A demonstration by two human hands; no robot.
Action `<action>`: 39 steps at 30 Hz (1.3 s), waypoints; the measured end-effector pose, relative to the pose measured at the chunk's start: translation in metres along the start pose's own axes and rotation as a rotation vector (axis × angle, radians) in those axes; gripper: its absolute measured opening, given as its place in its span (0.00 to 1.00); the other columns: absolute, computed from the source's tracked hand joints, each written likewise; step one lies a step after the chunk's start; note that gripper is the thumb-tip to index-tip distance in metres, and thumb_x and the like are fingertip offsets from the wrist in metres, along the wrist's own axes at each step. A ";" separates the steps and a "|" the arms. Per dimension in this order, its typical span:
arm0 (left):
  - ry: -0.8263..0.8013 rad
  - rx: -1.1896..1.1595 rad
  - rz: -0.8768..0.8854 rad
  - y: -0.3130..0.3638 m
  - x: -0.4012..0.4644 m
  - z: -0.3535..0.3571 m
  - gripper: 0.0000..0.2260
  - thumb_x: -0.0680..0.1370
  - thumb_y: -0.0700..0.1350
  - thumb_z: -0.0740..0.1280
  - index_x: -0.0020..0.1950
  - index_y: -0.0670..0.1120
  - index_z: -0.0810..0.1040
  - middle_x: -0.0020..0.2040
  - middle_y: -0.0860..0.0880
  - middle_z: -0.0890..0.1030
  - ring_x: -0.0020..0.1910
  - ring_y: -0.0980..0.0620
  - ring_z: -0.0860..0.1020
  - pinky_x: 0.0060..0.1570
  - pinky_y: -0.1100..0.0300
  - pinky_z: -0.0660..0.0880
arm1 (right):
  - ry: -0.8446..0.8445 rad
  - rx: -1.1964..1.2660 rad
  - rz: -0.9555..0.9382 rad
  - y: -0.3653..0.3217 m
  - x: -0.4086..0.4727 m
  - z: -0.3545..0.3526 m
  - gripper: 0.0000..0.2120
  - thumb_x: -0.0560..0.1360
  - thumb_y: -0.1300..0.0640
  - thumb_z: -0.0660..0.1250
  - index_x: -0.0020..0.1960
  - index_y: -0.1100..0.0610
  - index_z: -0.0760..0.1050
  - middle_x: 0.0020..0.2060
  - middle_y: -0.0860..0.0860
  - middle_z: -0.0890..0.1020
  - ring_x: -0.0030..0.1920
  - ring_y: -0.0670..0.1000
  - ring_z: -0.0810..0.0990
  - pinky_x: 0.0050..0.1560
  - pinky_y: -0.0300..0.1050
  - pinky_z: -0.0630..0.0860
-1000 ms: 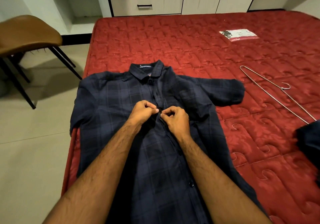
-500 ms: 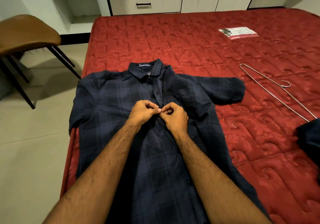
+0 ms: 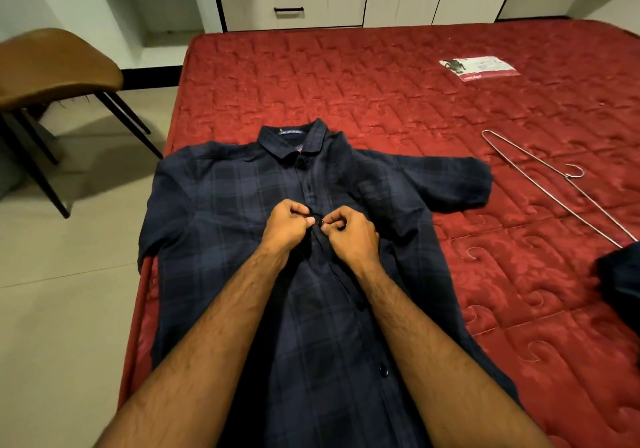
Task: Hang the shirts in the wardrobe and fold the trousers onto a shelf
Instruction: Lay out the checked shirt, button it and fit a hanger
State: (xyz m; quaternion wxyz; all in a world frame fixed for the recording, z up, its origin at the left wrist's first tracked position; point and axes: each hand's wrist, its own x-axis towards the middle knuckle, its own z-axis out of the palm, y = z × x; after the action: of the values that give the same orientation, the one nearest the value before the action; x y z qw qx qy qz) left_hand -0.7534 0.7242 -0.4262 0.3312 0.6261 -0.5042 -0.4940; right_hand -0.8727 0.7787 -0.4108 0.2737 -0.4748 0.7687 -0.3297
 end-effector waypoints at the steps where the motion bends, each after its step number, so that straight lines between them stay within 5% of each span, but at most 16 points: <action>1: -0.013 -0.008 -0.009 0.000 0.000 0.000 0.10 0.75 0.38 0.73 0.46 0.50 0.75 0.42 0.48 0.81 0.46 0.48 0.79 0.56 0.46 0.78 | -0.027 0.030 0.011 0.000 0.002 -0.002 0.04 0.71 0.53 0.66 0.42 0.48 0.80 0.39 0.44 0.85 0.49 0.49 0.82 0.56 0.53 0.76; 6: -0.075 0.249 0.147 0.002 0.001 -0.004 0.20 0.75 0.42 0.73 0.64 0.48 0.72 0.43 0.47 0.83 0.48 0.48 0.81 0.51 0.53 0.77 | -0.072 0.058 -0.040 -0.006 0.020 -0.019 0.05 0.75 0.54 0.65 0.44 0.53 0.79 0.32 0.46 0.84 0.42 0.47 0.81 0.47 0.45 0.76; 9: -0.122 0.440 0.241 0.010 0.007 -0.012 0.31 0.71 0.49 0.75 0.71 0.53 0.67 0.49 0.48 0.82 0.50 0.47 0.80 0.51 0.50 0.78 | -0.026 0.064 -0.133 -0.022 0.036 -0.017 0.04 0.74 0.60 0.67 0.48 0.56 0.79 0.37 0.49 0.82 0.39 0.47 0.78 0.46 0.44 0.76; 13: -0.178 0.438 0.246 0.014 0.020 -0.019 0.35 0.70 0.47 0.74 0.74 0.48 0.64 0.54 0.47 0.78 0.50 0.49 0.79 0.48 0.55 0.76 | -0.094 -0.016 -0.064 -0.041 0.051 0.003 0.14 0.69 0.49 0.74 0.49 0.54 0.75 0.43 0.50 0.83 0.45 0.52 0.81 0.47 0.47 0.78; 17: -0.065 0.483 0.334 0.014 0.036 -0.030 0.21 0.74 0.34 0.62 0.66 0.46 0.74 0.58 0.48 0.73 0.58 0.49 0.77 0.58 0.54 0.75 | -0.013 -0.180 -0.099 -0.037 0.055 0.011 0.10 0.69 0.52 0.69 0.48 0.51 0.73 0.46 0.51 0.83 0.50 0.58 0.81 0.47 0.49 0.77; 20: -0.065 0.671 0.392 0.020 0.040 -0.029 0.19 0.76 0.38 0.62 0.65 0.52 0.76 0.61 0.49 0.73 0.60 0.47 0.77 0.58 0.47 0.75 | 0.030 -0.299 -0.206 -0.030 0.055 0.017 0.11 0.70 0.47 0.68 0.50 0.51 0.73 0.49 0.52 0.81 0.52 0.59 0.81 0.48 0.50 0.76; 24: -0.137 0.614 0.399 0.021 0.055 -0.026 0.23 0.75 0.36 0.62 0.65 0.58 0.78 0.57 0.53 0.74 0.60 0.49 0.77 0.59 0.46 0.75 | 0.041 -0.364 -0.226 -0.033 0.057 0.022 0.20 0.69 0.39 0.70 0.53 0.51 0.73 0.52 0.52 0.80 0.53 0.59 0.80 0.48 0.51 0.75; 27: -0.125 0.551 0.401 0.016 0.059 -0.028 0.19 0.77 0.37 0.66 0.62 0.56 0.80 0.53 0.54 0.75 0.57 0.52 0.77 0.59 0.53 0.74 | 0.028 -0.265 -0.107 -0.031 0.066 0.019 0.11 0.70 0.46 0.68 0.49 0.50 0.77 0.50 0.51 0.84 0.54 0.58 0.81 0.50 0.48 0.76; 31: -0.008 0.455 0.291 0.016 0.058 -0.022 0.05 0.74 0.47 0.75 0.47 0.55 0.82 0.44 0.55 0.82 0.48 0.56 0.80 0.49 0.59 0.76 | 0.001 -0.020 0.000 -0.022 0.074 0.012 0.03 0.72 0.52 0.70 0.44 0.49 0.80 0.45 0.51 0.86 0.51 0.55 0.82 0.49 0.45 0.76; 34: 0.039 0.439 0.185 0.018 0.061 -0.017 0.05 0.72 0.49 0.76 0.40 0.54 0.81 0.39 0.57 0.82 0.45 0.55 0.81 0.48 0.58 0.77 | -0.033 0.128 0.025 -0.019 0.081 0.006 0.05 0.69 0.53 0.76 0.42 0.52 0.82 0.40 0.48 0.85 0.44 0.48 0.81 0.44 0.40 0.73; 39: 0.048 0.303 0.074 0.020 0.065 -0.012 0.07 0.72 0.47 0.77 0.36 0.54 0.81 0.38 0.56 0.83 0.44 0.54 0.81 0.49 0.55 0.78 | -0.040 0.256 0.035 -0.015 0.080 0.012 0.11 0.63 0.54 0.81 0.34 0.50 0.78 0.33 0.45 0.83 0.35 0.45 0.79 0.41 0.44 0.76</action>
State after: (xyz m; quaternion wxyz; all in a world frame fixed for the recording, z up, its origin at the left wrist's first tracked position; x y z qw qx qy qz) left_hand -0.7473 0.6552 -0.4234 0.2627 0.6614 -0.5879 -0.3846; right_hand -0.8874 0.6983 -0.4150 0.3530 -0.4292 0.7228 -0.4107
